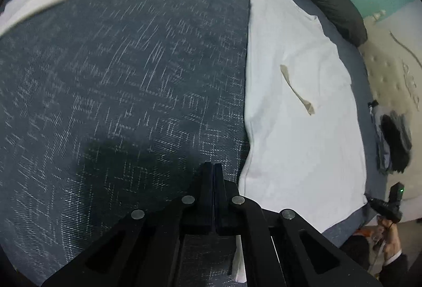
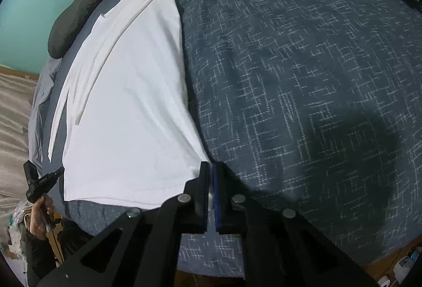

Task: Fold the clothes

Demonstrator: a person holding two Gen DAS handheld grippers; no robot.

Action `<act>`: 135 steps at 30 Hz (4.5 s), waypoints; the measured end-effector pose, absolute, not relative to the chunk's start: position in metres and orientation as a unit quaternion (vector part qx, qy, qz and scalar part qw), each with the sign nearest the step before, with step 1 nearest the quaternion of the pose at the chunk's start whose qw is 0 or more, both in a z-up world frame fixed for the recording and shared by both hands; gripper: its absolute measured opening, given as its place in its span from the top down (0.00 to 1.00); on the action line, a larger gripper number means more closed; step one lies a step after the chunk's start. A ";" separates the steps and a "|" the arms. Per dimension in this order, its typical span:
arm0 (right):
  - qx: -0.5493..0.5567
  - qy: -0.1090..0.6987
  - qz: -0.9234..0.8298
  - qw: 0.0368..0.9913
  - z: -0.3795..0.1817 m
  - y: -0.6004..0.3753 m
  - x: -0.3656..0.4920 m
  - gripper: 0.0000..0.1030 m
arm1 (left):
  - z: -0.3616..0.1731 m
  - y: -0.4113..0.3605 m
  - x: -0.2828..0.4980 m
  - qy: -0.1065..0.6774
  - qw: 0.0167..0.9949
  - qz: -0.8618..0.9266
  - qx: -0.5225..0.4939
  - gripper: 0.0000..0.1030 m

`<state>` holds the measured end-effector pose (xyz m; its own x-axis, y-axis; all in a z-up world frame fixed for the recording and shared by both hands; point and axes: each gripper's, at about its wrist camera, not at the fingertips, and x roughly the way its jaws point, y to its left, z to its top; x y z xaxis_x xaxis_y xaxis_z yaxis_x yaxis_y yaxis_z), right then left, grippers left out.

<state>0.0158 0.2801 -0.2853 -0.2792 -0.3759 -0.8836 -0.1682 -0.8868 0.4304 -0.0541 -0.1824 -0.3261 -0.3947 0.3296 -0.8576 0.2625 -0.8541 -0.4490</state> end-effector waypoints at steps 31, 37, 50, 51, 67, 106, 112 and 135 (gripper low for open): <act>0.605 -0.248 -0.751 0.092 -0.287 0.275 0.030 0.84 | -0.323 -0.151 -0.010 -0.237 0.116 0.754 -0.601 0.78; 0.603 -0.245 -0.755 0.085 -0.290 0.272 0.031 0.92 | -0.319 -0.147 -0.008 -0.224 0.111 0.758 -0.602 0.95; 0.591 -0.226 -0.766 0.110 -0.256 0.277 0.042 0.95 | -0.295 -0.162 -0.001 -0.205 0.114 0.768 -0.596 0.96; 0.595 -0.227 -0.763 0.108 -0.260 0.278 0.041 0.95 | -0.300 -0.163 -0.003 -0.206 0.110 0.765 -0.600 0.96; 0.618 -0.222 -0.747 0.108 -0.288 0.273 0.031 0.93 | -0.320 -0.146 -0.018 -0.194 0.104 0.756 -0.617 0.95; 0.560 -0.241 -0.776 0.163 -0.255 0.230 -0.052 0.92 | -0.324 -0.186 -0.200 -0.250 0.071 0.797 -0.546 1.00; 0.559 -0.240 -0.774 0.176 -0.255 0.218 -0.056 0.92 | -0.334 -0.177 -0.200 -0.262 0.090 0.787 -0.551 0.95; 0.559 -0.243 -0.773 0.177 -0.251 0.205 -0.054 0.92 | -0.330 -0.194 -0.190 -0.251 0.057 0.800 -0.543 0.94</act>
